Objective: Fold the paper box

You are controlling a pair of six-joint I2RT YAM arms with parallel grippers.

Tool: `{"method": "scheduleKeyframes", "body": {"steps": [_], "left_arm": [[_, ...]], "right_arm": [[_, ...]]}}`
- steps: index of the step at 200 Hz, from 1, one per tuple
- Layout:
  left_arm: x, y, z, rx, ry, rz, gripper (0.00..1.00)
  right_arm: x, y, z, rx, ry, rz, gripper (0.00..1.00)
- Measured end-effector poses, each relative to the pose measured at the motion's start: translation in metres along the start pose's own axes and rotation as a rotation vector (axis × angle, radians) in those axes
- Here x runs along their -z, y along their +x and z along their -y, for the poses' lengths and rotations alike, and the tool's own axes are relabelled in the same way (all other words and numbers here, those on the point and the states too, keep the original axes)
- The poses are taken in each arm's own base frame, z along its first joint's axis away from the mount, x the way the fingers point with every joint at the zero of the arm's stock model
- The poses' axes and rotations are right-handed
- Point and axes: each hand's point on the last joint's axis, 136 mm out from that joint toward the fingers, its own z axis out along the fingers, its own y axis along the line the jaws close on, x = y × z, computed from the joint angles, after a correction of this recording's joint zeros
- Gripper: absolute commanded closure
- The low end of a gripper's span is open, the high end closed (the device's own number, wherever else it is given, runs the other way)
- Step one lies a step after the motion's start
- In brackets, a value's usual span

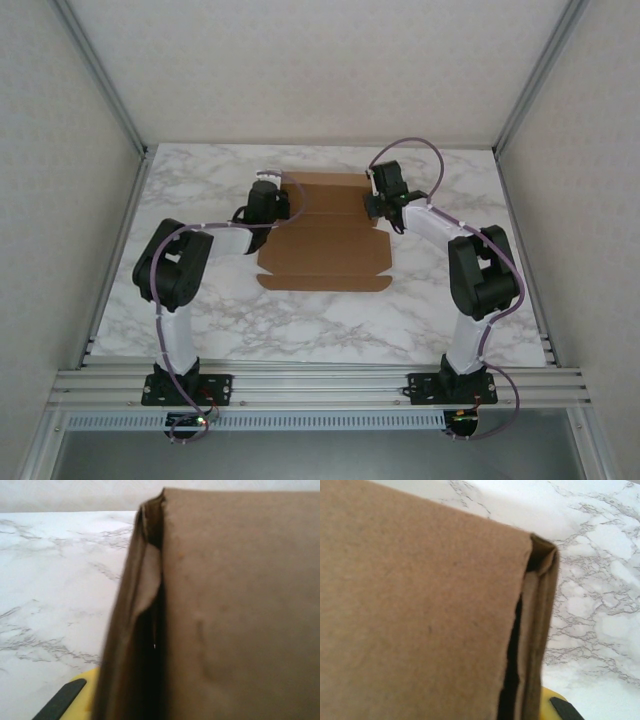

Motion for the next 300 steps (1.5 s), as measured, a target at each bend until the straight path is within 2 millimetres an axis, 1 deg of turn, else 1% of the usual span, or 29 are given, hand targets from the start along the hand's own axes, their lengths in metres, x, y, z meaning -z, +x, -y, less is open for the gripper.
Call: {"method": "scheduleKeyframes", "body": {"steps": [13,21,94,160,175,185,191,209,224,257,284,300], "left_arm": [[0.0,0.0,0.0,0.006,-0.034,0.007,0.97],[0.001,0.0,0.0,0.011,-0.053,0.011,1.0],[-0.009,-0.004,-0.003,0.089,-0.148,0.001,1.0],[-0.012,-0.003,-0.004,0.176,-0.176,-0.016,1.0],[-0.012,-0.003,-0.004,0.183,-0.175,-0.016,0.89],[-0.011,-0.002,-0.004,0.188,-0.165,-0.012,0.77],[-0.009,-0.002,-0.004,0.199,-0.158,-0.007,0.72],[0.0,0.004,-0.007,0.239,-0.13,-0.009,0.64],[0.007,0.009,-0.009,0.252,-0.106,-0.013,0.61],[0.022,0.016,-0.005,0.255,-0.042,-0.031,0.58],[0.031,0.021,-0.006,0.253,-0.009,-0.043,0.57],[0.032,0.022,-0.004,0.253,0.008,-0.044,0.59]], "right_arm": [[0.0,0.001,-0.001,-0.011,0.003,-0.002,1.0],[0.0,0.001,0.0,-0.017,0.007,-0.003,1.0],[0.005,0.0,-0.006,-0.06,0.047,-0.006,1.0],[0.01,-0.003,-0.009,-0.103,0.093,0.001,1.0],[0.01,-0.003,-0.008,-0.109,0.099,0.002,1.0],[0.01,-0.003,-0.008,-0.109,0.101,0.003,1.0],[0.01,-0.002,-0.008,-0.11,0.101,0.001,1.0],[0.009,0.008,-0.005,-0.121,0.088,-0.018,1.0],[0.01,0.01,-0.004,-0.13,0.072,-0.011,1.0],[0.016,0.017,-0.001,-0.126,0.054,-0.015,1.0],[0.016,0.017,-0.003,-0.116,0.042,-0.011,1.0],[0.015,0.017,-0.004,-0.115,0.037,-0.006,1.0]]}}
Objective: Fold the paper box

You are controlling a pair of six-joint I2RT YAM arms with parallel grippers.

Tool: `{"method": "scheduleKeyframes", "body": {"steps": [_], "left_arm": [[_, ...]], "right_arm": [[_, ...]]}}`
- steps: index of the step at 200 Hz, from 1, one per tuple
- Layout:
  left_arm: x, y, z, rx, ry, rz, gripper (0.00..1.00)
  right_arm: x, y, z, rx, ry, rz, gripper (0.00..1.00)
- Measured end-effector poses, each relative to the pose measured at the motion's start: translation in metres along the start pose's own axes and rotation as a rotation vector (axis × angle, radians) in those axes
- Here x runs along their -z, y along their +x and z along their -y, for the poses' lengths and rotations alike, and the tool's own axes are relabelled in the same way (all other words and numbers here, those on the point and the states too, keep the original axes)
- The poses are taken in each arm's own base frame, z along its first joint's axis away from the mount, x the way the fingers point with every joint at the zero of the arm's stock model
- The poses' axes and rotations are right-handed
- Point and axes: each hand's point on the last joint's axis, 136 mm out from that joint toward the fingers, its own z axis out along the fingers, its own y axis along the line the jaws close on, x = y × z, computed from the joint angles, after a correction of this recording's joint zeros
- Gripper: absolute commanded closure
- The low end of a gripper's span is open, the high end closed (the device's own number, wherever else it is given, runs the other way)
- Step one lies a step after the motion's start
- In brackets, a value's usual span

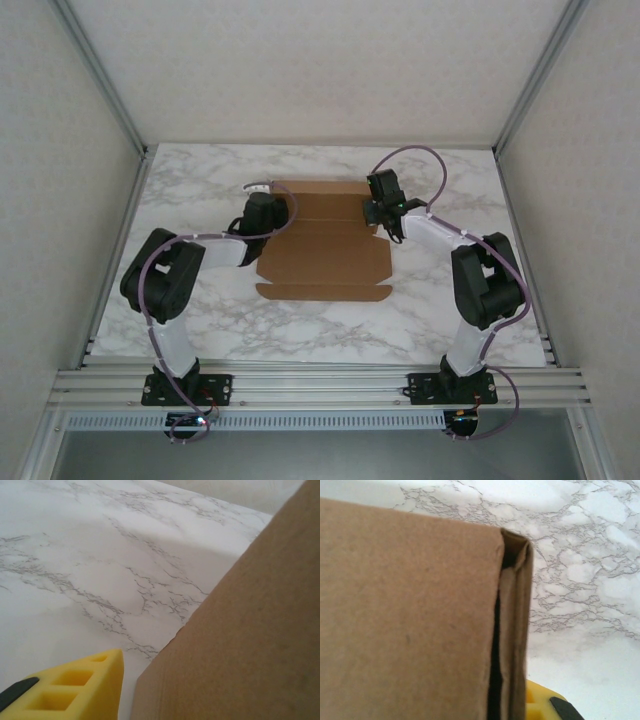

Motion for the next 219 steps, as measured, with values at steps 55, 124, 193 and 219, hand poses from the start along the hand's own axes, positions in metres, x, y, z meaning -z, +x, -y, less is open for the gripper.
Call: {"method": "scheduleKeyframes", "body": {"steps": [55,124,193,219], "left_arm": [[-0.001,-0.001,0.002,0.012,0.018,0.004,0.57],[0.008,0.003,0.01,0.012,0.086,0.005,0.49],[0.014,-0.001,0.019,0.008,0.148,0.003,0.47],[0.015,0.001,0.026,-0.011,0.207,-0.019,0.46]], "right_arm": [[0.001,0.001,-0.002,-0.004,-0.016,0.0,1.0],[0.001,0.002,0.0,-0.008,-0.015,0.001,1.0],[0.001,0.002,0.0,-0.01,-0.017,0.0,1.0],[0.001,0.002,-0.001,-0.01,-0.024,-0.001,1.0]]}}
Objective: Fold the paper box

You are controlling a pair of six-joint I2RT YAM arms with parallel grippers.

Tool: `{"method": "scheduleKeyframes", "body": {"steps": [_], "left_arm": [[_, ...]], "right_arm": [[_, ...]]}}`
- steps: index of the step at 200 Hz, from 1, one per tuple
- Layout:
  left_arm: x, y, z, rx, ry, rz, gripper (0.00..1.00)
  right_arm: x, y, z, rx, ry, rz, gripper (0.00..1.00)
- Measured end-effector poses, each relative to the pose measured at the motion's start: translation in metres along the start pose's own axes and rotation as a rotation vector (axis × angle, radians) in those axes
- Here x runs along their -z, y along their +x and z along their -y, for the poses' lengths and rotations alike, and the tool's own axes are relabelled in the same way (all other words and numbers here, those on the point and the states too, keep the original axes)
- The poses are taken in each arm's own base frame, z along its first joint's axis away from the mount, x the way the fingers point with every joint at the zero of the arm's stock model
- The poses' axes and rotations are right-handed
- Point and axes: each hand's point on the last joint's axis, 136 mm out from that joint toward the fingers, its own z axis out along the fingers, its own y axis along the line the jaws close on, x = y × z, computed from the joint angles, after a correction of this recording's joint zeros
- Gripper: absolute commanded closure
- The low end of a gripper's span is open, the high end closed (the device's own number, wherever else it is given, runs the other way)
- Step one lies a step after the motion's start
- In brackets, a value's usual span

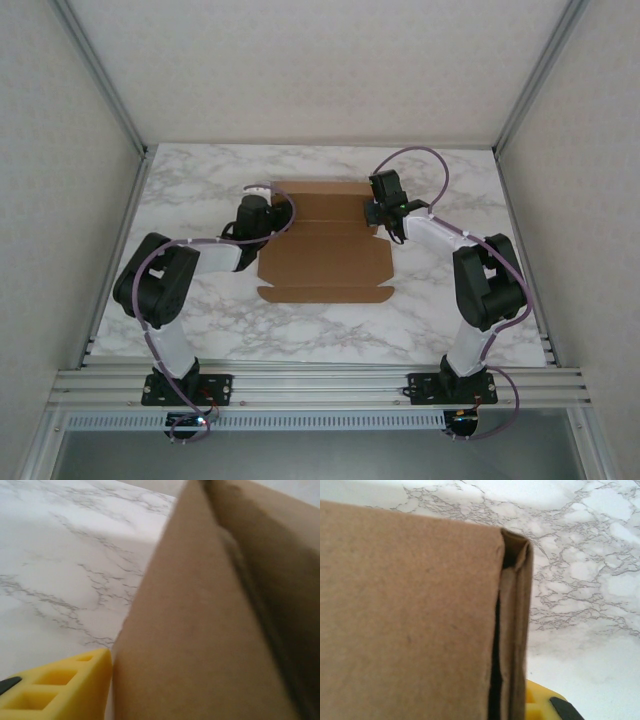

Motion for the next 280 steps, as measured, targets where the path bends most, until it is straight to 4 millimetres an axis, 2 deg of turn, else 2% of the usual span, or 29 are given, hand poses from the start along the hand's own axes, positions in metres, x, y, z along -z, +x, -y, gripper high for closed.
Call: {"method": "scheduleKeyframes", "body": {"steps": [59,130,156,199,218,253,280], "left_arm": [[0.002,0.008,0.017,-0.119,0.132,-0.054,0.44],[0.02,0.001,0.023,-0.22,0.205,-0.051,0.44],[0.02,0.009,0.019,-0.265,0.215,-0.089,0.47],[0.006,0.015,0.013,-0.311,0.212,-0.137,0.5],[0.001,0.014,0.012,-0.308,0.207,-0.138,0.54],[-0.01,0.007,0.006,-0.289,0.159,-0.124,0.72],[-0.017,0.002,0.0,-0.282,0.09,-0.105,0.8]], "right_arm": [[-0.001,0.0,0.01,-0.012,0.022,-0.002,1.0],[-0.001,0.0,0.009,-0.012,0.02,-0.005,1.0],[-0.001,0.0,0.009,-0.011,0.019,-0.006,1.0],[0.0,0.001,0.01,-0.01,0.02,-0.007,1.0],[0.0,0.001,0.01,-0.01,0.021,-0.008,1.0],[0.0,0.001,0.011,-0.012,0.025,-0.009,1.0],[0.001,0.001,0.011,-0.012,0.025,-0.009,1.0]]}}
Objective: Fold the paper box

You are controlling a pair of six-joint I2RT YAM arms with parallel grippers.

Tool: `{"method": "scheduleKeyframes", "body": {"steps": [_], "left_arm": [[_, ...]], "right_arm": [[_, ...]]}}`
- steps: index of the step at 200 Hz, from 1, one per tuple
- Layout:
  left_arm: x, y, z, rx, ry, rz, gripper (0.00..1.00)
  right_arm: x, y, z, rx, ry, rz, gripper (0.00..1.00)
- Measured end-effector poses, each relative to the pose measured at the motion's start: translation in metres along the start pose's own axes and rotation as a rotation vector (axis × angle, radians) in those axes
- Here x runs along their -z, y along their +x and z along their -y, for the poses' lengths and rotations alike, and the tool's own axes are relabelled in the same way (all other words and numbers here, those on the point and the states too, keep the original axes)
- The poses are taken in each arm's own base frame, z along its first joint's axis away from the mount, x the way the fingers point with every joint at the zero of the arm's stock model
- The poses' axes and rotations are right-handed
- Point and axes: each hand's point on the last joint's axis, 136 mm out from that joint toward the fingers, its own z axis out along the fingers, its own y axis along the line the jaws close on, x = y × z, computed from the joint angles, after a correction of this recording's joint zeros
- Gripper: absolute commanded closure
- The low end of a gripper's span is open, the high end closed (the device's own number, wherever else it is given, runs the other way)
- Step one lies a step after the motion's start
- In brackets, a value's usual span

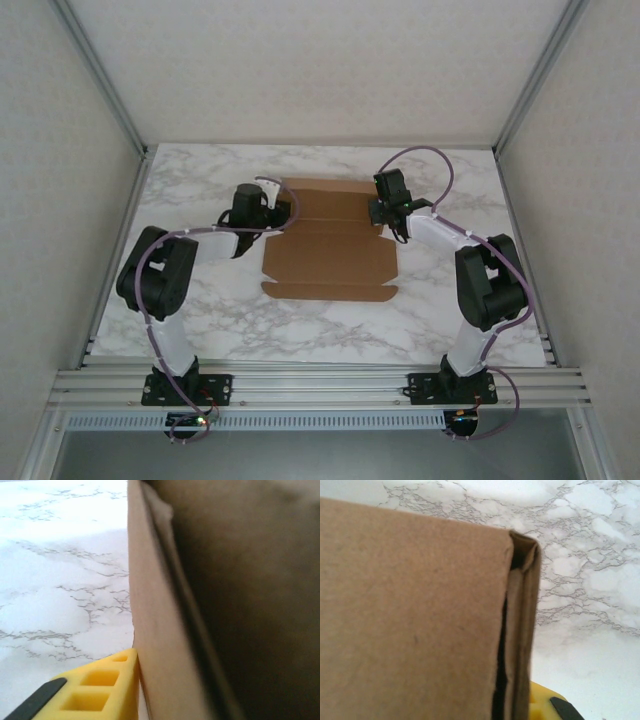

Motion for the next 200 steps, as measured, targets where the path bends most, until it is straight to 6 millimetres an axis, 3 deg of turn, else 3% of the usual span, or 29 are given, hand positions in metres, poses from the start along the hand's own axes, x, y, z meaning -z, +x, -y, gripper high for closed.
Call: {"method": "scheduleKeyframes", "body": {"steps": [48,132,200], "left_arm": [[-0.006,-0.004,-0.012,0.012,-0.158,0.023,1.0],[-0.005,-0.006,-0.024,0.085,-0.442,0.072,1.0],[-0.004,-0.005,-0.023,0.13,-0.487,0.092,1.0]], "right_arm": [[0.005,0.004,-0.007,0.001,-0.007,-0.013,1.0],[0.015,0.009,-0.024,-0.011,0.074,0.008,1.0],[0.017,0.008,-0.023,-0.029,0.103,0.02,1.0]]}}
